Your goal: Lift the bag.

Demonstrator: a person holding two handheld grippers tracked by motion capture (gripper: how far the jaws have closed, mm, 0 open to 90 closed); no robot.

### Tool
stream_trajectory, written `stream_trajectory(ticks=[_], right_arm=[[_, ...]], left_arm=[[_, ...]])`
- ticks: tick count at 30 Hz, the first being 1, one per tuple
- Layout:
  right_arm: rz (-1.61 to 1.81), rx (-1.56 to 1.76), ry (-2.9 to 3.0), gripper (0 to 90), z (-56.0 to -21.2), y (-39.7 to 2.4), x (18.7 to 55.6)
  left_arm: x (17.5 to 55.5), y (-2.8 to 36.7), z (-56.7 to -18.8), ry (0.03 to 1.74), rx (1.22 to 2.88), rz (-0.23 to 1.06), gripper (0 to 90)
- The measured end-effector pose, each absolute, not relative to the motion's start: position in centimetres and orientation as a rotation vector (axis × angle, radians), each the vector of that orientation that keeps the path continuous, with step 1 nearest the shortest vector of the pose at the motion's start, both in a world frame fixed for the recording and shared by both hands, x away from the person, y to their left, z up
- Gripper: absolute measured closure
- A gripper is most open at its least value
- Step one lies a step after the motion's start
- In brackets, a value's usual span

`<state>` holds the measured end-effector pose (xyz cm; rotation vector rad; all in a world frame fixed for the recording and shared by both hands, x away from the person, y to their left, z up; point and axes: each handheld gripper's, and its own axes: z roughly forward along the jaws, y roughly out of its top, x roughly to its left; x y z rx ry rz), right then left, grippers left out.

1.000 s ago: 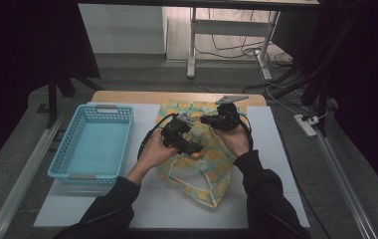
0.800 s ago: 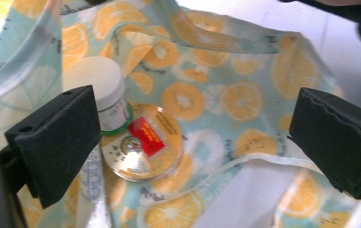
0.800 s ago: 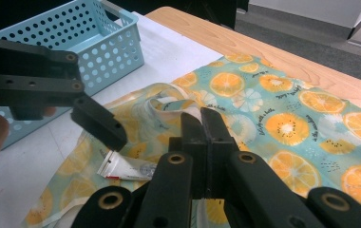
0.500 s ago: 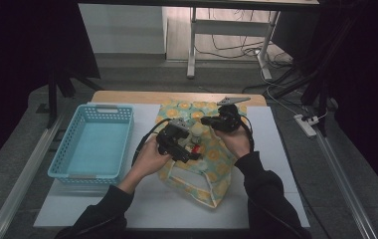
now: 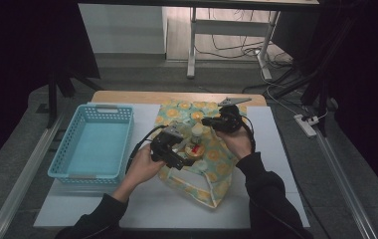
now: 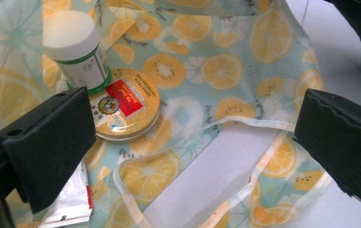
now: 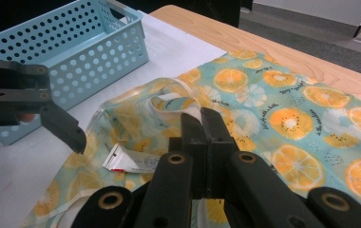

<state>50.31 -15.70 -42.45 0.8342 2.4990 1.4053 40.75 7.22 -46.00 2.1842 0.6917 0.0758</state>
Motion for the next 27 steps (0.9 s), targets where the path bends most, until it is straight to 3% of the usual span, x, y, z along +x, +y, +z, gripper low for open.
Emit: stream_trajectory(ticks=[27], right_arm=[[1.409, 0.812, 2.505, 90.0, -42.5, -15.4, 50.1]], left_arm=[[42.3, 6.4, -52.1, 0.714, 2.303, 0.046, 3.5]])
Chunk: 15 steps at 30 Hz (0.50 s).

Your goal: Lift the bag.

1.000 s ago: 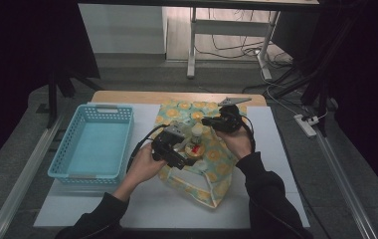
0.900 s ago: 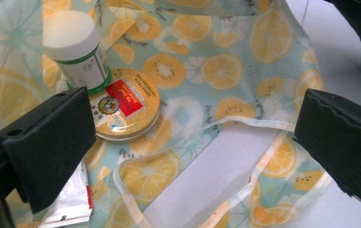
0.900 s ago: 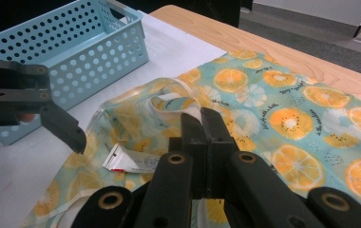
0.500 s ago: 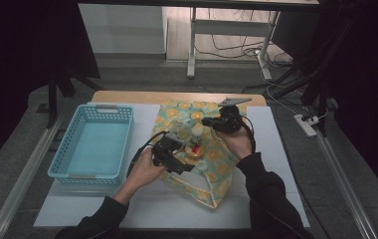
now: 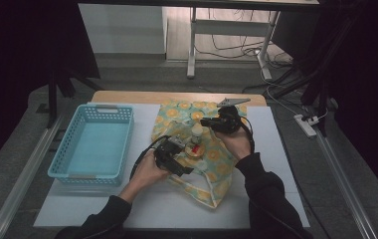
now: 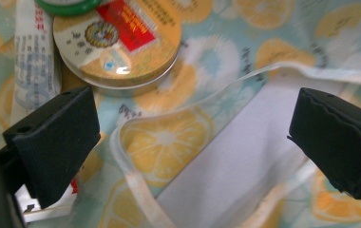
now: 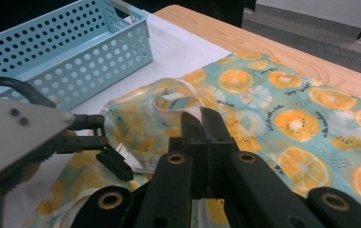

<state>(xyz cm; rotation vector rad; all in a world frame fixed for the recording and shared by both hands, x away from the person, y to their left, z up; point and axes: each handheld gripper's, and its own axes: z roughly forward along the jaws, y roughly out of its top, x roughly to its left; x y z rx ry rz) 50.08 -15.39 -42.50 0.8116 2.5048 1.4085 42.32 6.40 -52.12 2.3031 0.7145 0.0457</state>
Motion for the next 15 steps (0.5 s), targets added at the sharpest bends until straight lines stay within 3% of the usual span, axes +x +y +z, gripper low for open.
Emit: stream_trajectory(ticks=[6, 9, 11, 15], right_arm=[[1.408, 0.813, 2.509, 90.0, -42.6, -15.3, 50.1], [1.404, 0.813, 2.510, 90.0, -42.6, -15.3, 50.1], [1.405, 0.815, 2.508, 90.0, -42.7, -15.4, 50.1], [1.406, 0.820, 2.506, 90.0, -42.7, -15.6, 50.1]], left_arm=[[42.7, 6.1, -53.2, 0.693, 2.357, 0.056, 4.9], [42.4, 6.0, -53.4, 0.670, 2.391, 0.106, 9.7], [42.1, 6.0, -53.2, 0.655, 2.423, 0.159, 19.4], [41.6, 6.0, -52.7, 0.634, 2.447, 0.141, 37.9]])
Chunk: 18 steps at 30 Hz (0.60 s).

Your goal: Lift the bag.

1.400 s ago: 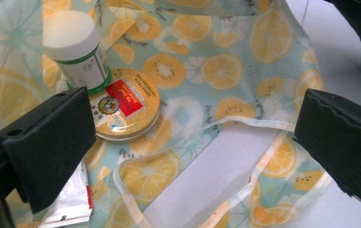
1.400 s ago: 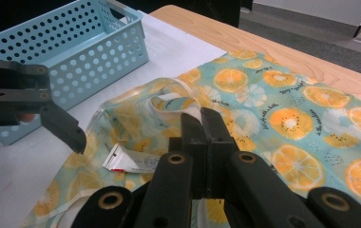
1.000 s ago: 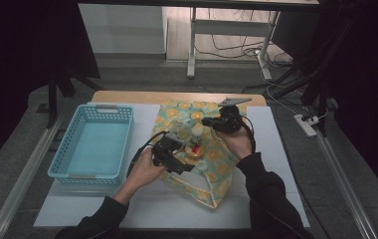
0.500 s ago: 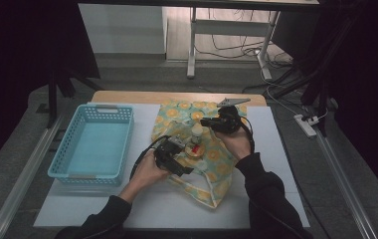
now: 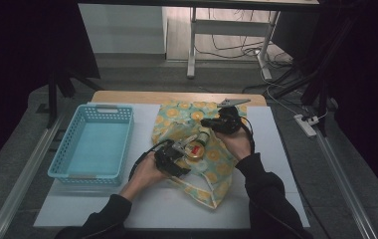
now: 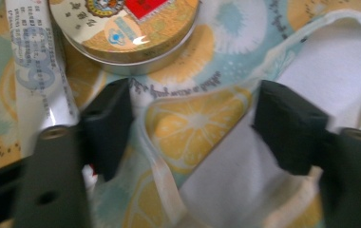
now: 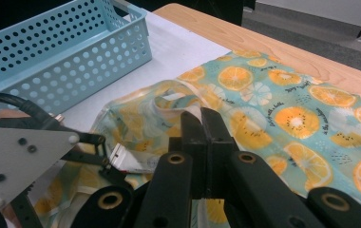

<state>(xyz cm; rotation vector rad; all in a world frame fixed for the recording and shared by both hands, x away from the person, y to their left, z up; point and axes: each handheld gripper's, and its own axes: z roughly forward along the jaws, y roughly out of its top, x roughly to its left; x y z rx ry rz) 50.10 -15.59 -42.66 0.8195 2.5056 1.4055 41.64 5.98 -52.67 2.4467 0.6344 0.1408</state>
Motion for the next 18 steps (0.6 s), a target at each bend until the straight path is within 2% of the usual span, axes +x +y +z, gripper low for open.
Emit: stream_trajectory(ticks=[7, 10, 18], right_arm=[[1.407, 0.817, 2.506, 90.0, -42.51, -15.54, 50.00], [1.407, 0.818, 2.507, 90.0, -42.53, -15.52, 50.00], [1.403, 0.825, 2.507, 90.0, -42.62, -15.82, 50.12]], left_arm=[[41.26, 5.96, -52.30, 0.653, 2.455, 0.096, 71.3], [41.26, 5.97, -52.33, 0.671, 2.443, 0.039, 87.1], [41.40, 6.14, -51.85, 0.735, 2.411, -0.007, 89.8]])
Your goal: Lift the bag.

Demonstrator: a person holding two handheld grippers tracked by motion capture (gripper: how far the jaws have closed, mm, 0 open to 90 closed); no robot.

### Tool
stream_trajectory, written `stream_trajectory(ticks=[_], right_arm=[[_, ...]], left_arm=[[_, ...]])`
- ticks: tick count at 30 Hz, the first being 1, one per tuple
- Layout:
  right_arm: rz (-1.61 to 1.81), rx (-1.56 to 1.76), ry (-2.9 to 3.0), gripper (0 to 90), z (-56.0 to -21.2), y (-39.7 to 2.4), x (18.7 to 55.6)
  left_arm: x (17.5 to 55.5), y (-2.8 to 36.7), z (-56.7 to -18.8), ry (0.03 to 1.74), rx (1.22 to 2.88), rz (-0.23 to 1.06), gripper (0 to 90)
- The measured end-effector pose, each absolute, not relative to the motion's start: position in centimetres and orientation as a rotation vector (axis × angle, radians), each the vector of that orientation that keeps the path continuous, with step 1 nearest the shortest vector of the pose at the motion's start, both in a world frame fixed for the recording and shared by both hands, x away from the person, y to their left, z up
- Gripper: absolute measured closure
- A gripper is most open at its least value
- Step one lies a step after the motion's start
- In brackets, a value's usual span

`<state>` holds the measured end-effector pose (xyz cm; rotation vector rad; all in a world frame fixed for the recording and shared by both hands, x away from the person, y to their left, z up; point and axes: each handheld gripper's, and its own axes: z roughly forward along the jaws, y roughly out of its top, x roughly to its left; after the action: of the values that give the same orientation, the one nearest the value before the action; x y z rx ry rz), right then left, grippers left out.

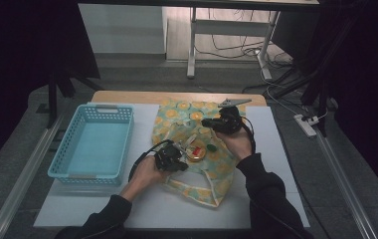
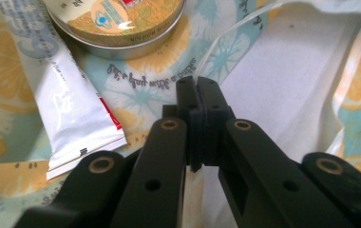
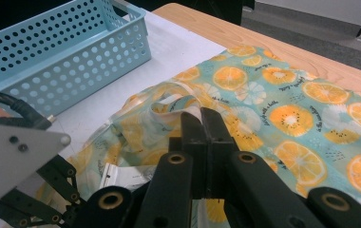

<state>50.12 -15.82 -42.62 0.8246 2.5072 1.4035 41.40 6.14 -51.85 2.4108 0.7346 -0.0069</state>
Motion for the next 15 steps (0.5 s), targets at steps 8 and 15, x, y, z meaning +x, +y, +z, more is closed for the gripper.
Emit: stream_trajectory(ticks=[8, 15], right_arm=[[1.398, 0.817, 2.517, 90.0, -42.4, -15.8, 50.1], [1.389, 0.768, 2.525, 90.0, -41.8, -15.7, 49.9]], left_arm=[[41.4, 7.0, -49.6, 0.740, 2.309, -0.067, 89.9], [41.1, 6.9, -47.4, 0.711, 2.255, -0.045, 89.9]])
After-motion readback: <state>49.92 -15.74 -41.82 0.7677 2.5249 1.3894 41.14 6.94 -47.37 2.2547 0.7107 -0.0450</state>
